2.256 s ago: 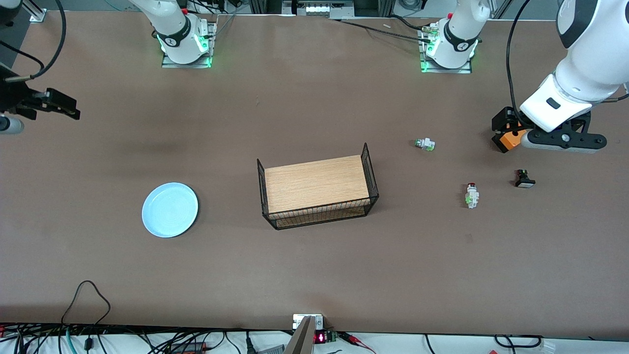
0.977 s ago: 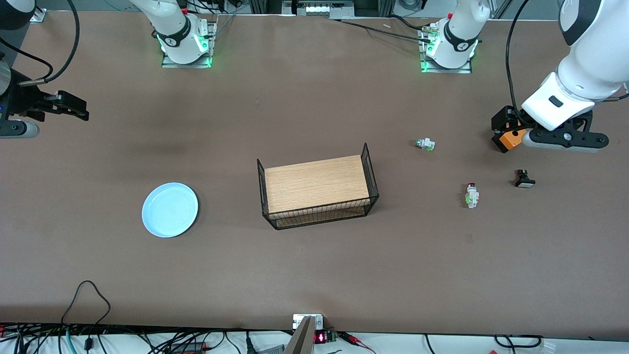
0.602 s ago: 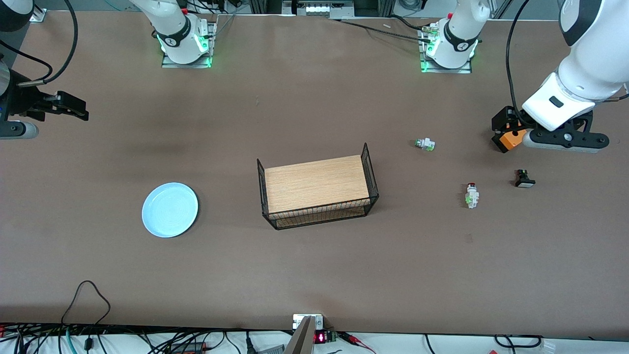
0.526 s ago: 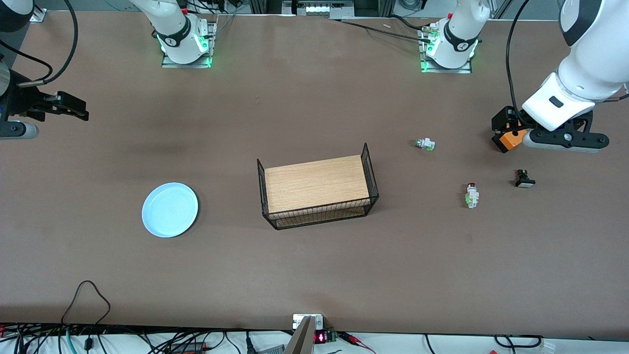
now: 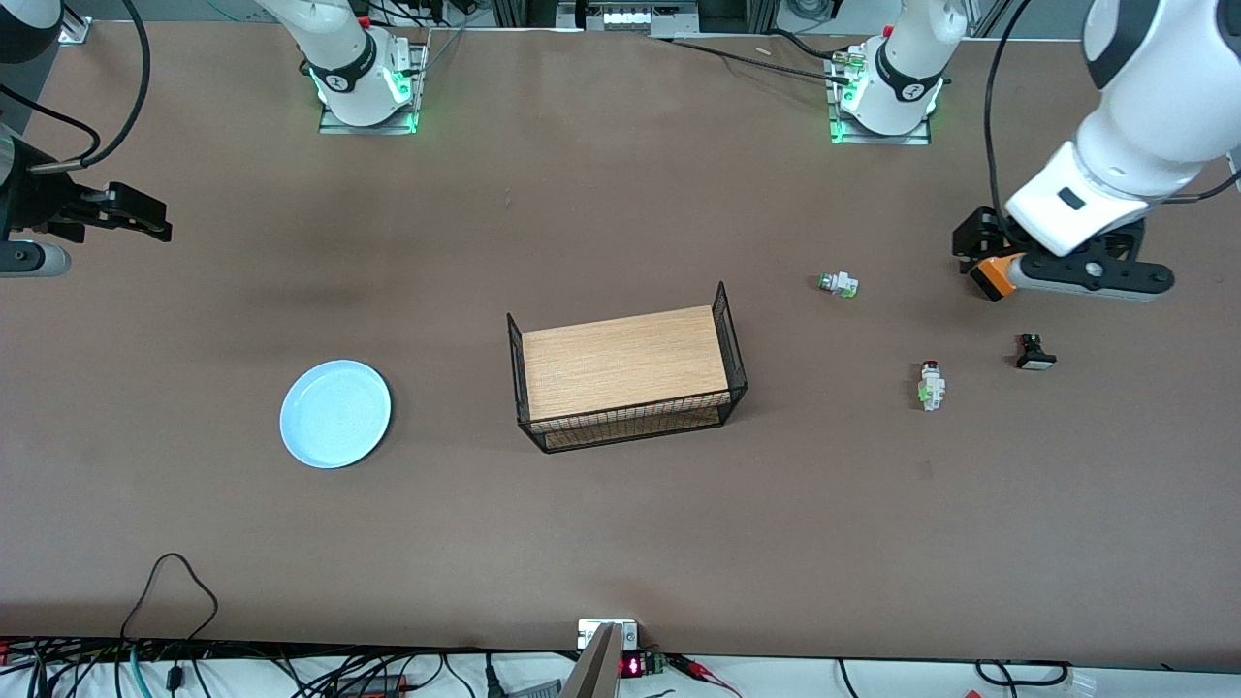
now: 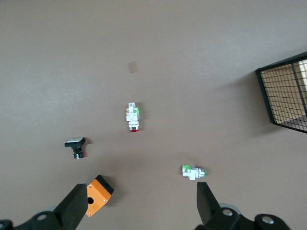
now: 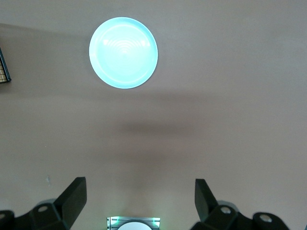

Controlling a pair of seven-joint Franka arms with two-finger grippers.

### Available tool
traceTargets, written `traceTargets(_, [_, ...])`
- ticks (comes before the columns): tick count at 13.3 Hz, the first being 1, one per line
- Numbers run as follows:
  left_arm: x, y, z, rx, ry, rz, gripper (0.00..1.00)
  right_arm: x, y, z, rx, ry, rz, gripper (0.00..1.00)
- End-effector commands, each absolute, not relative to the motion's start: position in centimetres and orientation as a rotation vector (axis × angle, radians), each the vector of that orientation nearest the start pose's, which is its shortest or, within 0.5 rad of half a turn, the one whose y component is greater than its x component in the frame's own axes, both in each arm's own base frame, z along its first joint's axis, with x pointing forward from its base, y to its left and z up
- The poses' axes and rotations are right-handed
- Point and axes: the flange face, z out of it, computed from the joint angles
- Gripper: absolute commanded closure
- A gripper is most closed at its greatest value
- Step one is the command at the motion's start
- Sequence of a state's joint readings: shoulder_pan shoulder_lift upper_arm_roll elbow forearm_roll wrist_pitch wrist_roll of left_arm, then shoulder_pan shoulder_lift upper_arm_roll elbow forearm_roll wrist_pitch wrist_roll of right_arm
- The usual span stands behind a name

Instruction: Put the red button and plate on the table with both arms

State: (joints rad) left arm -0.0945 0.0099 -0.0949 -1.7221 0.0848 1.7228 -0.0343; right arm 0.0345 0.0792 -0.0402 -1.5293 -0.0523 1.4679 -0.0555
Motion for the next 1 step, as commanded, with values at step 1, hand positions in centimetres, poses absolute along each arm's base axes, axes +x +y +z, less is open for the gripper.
traceTargets(1, [56.21, -10.07, 56.52, -3.044, 0.256, -0.006, 0.0, 57.11, -0.75, 59.57, -3.176, -0.06, 0.221, 0.0])
